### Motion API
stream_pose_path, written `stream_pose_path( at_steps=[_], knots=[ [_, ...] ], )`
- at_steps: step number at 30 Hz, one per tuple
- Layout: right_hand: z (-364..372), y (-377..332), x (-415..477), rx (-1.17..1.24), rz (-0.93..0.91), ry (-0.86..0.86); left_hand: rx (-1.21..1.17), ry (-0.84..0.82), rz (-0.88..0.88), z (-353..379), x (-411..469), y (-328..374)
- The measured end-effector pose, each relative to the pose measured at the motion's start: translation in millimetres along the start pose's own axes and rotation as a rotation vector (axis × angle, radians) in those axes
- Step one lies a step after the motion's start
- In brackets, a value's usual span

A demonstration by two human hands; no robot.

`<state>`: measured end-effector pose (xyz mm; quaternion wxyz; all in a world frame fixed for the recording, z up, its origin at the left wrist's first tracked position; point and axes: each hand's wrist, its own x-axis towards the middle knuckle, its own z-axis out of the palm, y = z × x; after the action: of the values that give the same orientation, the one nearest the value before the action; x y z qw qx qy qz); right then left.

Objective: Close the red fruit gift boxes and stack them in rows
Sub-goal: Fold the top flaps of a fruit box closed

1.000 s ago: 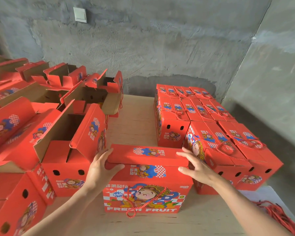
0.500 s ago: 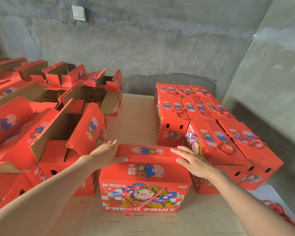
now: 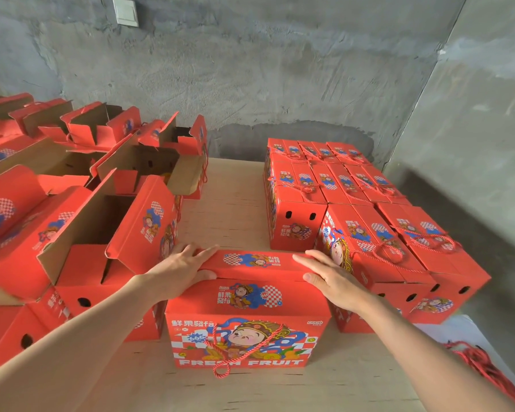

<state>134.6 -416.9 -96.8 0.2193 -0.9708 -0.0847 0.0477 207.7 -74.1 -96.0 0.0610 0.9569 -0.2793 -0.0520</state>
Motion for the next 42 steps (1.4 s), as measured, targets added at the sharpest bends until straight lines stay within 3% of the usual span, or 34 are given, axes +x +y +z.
stream_pose_path(
  at_steps=[22,27,32,42],
  knots=[
    [11,6,-1,0.147,-0.006,-0.025,0.034,-0.212,-0.029,-8,1,3],
    [10,4,-3,0.129,0.0,-0.067,0.021,-0.198,-0.072,3,3,3],
    [-2,-8,1,-0.213,-0.023,-0.063,0.025,-0.185,-0.09,8,5,3],
    [11,-14,13,-0.059,-0.038,-0.061,0.037,0.009,-0.133,20,-8,32]
  ],
)
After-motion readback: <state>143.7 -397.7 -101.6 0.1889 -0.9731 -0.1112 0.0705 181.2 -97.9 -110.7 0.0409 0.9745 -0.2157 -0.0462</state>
